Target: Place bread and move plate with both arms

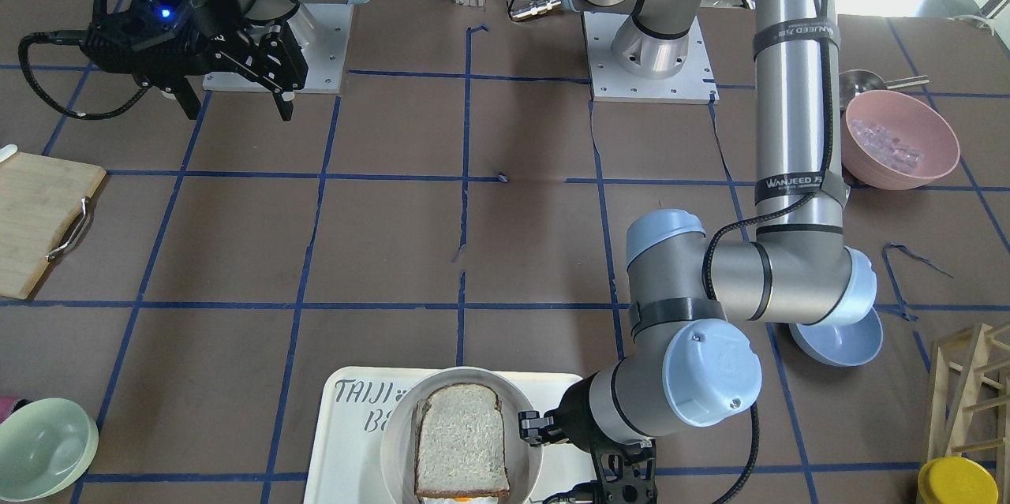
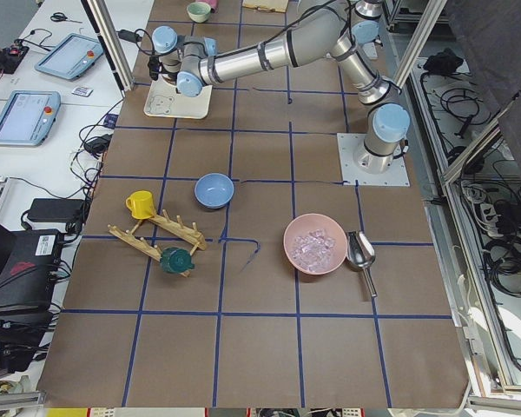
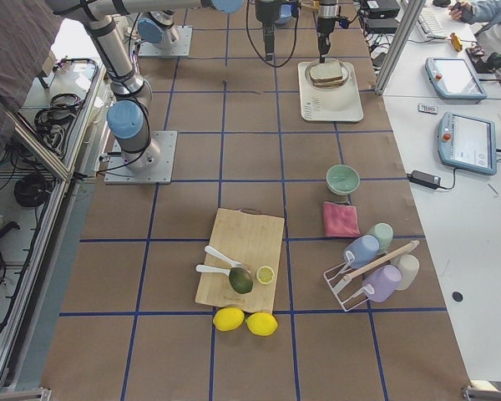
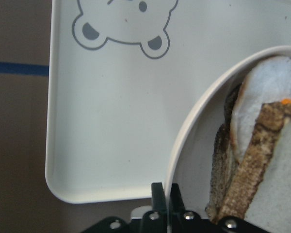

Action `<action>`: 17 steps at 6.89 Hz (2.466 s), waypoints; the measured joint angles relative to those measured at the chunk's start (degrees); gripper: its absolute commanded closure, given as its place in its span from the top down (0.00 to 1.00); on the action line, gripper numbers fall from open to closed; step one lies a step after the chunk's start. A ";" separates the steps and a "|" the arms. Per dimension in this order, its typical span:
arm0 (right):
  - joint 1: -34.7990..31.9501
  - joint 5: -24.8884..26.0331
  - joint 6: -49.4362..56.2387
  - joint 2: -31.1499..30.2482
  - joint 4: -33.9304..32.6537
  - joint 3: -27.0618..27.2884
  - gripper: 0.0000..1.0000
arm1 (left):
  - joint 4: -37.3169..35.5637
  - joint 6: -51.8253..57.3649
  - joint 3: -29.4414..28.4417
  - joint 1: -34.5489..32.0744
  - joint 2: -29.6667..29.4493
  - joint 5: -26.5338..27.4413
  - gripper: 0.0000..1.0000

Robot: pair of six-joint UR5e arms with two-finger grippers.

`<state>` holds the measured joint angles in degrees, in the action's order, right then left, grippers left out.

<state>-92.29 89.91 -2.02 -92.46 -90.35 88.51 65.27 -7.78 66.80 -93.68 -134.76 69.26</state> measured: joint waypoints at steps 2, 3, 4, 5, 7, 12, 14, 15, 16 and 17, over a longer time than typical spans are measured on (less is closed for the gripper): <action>0.00 0.04 0.00 0.00 0.00 0.00 1.00 | -2.20 -0.18 -0.88 -0.13 -2.60 -1.49 0.01; 0.00 0.02 0.00 0.00 0.00 0.00 1.00 | -2.68 -0.62 -0.91 -0.24 -3.13 -2.59 0.64; 0.00 0.01 0.00 0.00 0.00 0.00 1.00 | -2.85 -1.08 -0.79 -0.36 -3.22 -3.61 1.00; 0.00 0.00 0.00 0.00 0.02 0.00 1.00 | -2.80 -1.22 -0.53 -0.47 -3.09 -3.98 1.00; 0.00 0.00 0.00 0.00 0.08 0.00 1.00 | -1.91 -1.20 -0.24 -0.53 -1.89 -3.92 1.00; 0.00 0.00 0.00 0.00 0.17 0.00 1.00 | 20.78 -0.33 0.05 1.93 13.17 9.16 1.00; 0.00 0.00 0.00 0.00 0.25 0.00 1.00 | 29.71 1.53 0.81 3.62 21.36 12.57 1.00; 0.00 0.00 0.00 0.00 0.26 0.00 1.00 | 31.77 4.13 2.72 4.16 25.17 15.19 1.00; 0.00 0.00 0.00 0.00 0.26 0.00 1.00 | 32.46 5.41 5.56 4.44 28.75 16.72 1.00; 0.00 0.00 0.00 0.00 0.26 0.00 1.00 | 32.46 5.73 8.81 4.45 32.27 18.66 1.00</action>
<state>-92.29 89.91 -2.02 -92.46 -90.09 88.50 97.73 -2.05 75.61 -89.23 -102.50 87.92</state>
